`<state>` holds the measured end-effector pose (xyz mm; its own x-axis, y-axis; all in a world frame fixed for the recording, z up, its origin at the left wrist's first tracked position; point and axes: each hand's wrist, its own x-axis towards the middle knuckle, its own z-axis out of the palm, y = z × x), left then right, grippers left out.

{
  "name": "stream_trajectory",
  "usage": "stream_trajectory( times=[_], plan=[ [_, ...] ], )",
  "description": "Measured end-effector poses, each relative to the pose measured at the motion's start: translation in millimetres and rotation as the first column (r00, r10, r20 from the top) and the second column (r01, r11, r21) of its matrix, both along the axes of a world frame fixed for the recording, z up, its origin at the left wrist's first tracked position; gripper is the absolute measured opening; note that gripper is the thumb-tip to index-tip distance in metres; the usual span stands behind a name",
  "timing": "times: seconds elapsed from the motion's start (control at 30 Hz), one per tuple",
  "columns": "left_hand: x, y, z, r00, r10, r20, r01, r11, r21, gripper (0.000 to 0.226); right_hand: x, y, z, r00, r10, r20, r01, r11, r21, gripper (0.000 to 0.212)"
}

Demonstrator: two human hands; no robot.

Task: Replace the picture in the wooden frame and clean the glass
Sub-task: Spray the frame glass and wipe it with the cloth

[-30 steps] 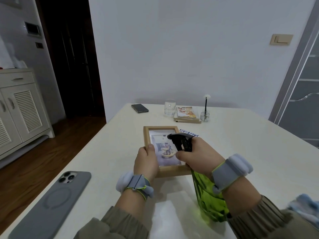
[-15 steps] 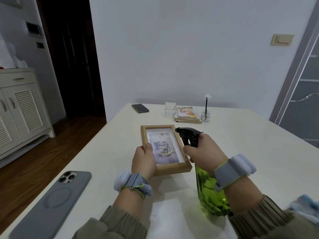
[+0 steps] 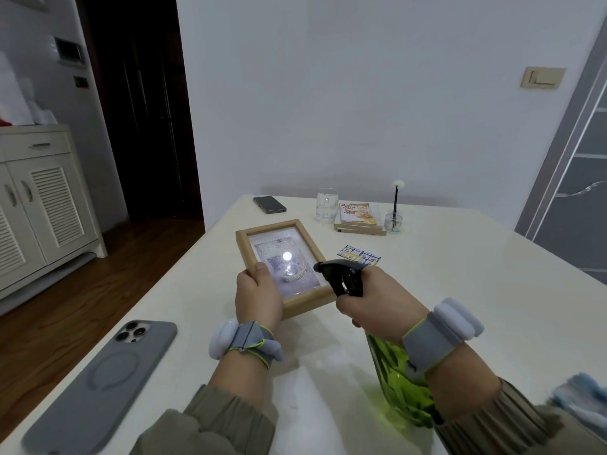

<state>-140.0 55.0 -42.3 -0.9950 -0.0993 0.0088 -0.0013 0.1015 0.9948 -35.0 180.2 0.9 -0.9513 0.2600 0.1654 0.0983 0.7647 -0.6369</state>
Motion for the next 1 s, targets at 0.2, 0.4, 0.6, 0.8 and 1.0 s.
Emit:
stream_trajectory(
  times=[0.2, 0.4, 0.6, 0.8, 1.0],
  plan=[
    [-1.1, -0.2, -0.2, 1.000, -0.002, 0.028, 0.002, 1.000, 0.021, 0.047, 0.1, -0.8, -0.6, 1.000, 0.011, -0.005, -0.011, 1.000, -0.016, 0.055],
    [0.7, 1.5, -0.8, 0.999, -0.023, 0.031, 0.022, 1.000, 0.011, 0.047, 0.9, -5.0, 0.9, 0.998, 0.050, -0.028, -0.050, 0.999, 0.000, 0.057],
    [1.9, 2.5, -2.4, 0.998, -0.033, 0.046, 0.033, 0.999, -0.004, 0.047, 1.0, 6.8, 5.9, 0.995, 0.004, -0.104, -0.015, 0.994, -0.111, 0.047],
    [3.8, 5.9, -3.8, 0.997, -0.065, 0.038, 0.066, 0.998, -0.010, 0.046, -6.8, 41.2, 0.5, 0.908, -0.307, -0.285, 0.236, 0.937, -0.257, 0.019],
    [7.3, 9.9, -5.7, 0.994, -0.106, 0.030, 0.107, 0.992, -0.060, 0.045, -11.7, 59.1, -5.1, 0.785, -0.509, -0.353, 0.432, 0.858, -0.276, 0.035]
  ],
)
